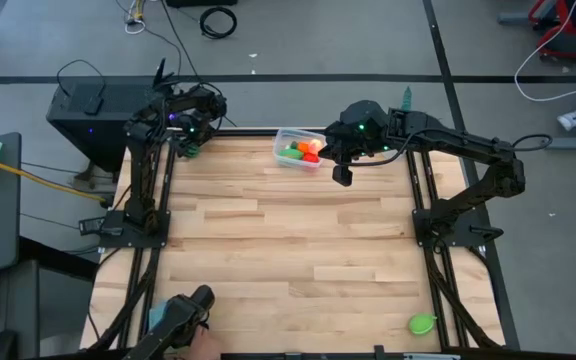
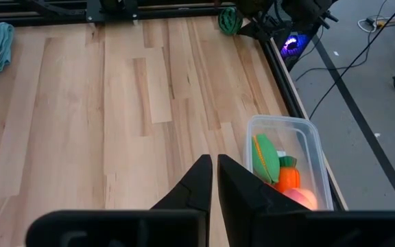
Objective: Pick and placing Produce into tupperware
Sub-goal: Put the green watermelon into the transparent container
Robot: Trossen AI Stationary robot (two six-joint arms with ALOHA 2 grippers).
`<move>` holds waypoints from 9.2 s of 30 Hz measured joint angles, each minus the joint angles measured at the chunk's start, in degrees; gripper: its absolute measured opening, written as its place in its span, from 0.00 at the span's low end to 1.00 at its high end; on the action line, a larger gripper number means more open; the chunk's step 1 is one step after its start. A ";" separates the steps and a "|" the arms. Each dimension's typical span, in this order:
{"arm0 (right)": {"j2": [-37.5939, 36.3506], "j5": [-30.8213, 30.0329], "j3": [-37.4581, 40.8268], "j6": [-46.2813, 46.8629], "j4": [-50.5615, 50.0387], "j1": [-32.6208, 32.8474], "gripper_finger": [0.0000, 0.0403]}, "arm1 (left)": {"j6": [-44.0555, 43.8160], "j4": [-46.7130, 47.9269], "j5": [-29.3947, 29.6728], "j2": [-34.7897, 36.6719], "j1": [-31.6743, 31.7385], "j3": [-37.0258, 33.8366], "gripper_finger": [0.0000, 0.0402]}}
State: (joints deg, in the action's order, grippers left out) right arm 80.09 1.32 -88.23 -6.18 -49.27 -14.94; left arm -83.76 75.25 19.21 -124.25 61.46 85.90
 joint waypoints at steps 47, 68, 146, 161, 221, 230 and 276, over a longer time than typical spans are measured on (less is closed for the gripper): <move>0.00 0.00 0.00 0.00 0.00 0.00 0.08 | -1.96 -1.90 8.19 -0.36 2.13 -0.10 0.90; 0.00 0.00 0.00 0.00 0.00 0.00 0.08 | 4.08 -2.18 9.53 -0.91 1.25 -0.04 0.70; 0.00 0.02 0.02 0.00 -0.01 -0.02 0.08 | 18.90 -44.88 -1.08 17.54 -31.22 -0.02 0.70; 0.00 0.01 0.02 0.00 0.01 -0.01 0.08 | 19.09 -45.24 -1.48 20.63 -32.40 -0.02 0.72; 0.00 0.02 0.02 0.00 0.01 -0.02 0.08 | 67.55 -47.56 -9.63 23.11 -32.82 0.00 0.72; 0.00 0.00 0.02 0.00 0.01 0.00 0.08 | 66.06 -45.24 -19.36 19.73 -32.27 -0.02 0.72; 0.00 0.02 0.02 0.54 1.25 0.00 0.08 | 67.72 -58.91 -18.81 13.19 -32.23 -0.02 0.72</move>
State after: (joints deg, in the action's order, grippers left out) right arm 80.09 1.34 -88.20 -5.64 -48.02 -14.94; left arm -16.03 16.34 0.40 -111.07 29.23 85.89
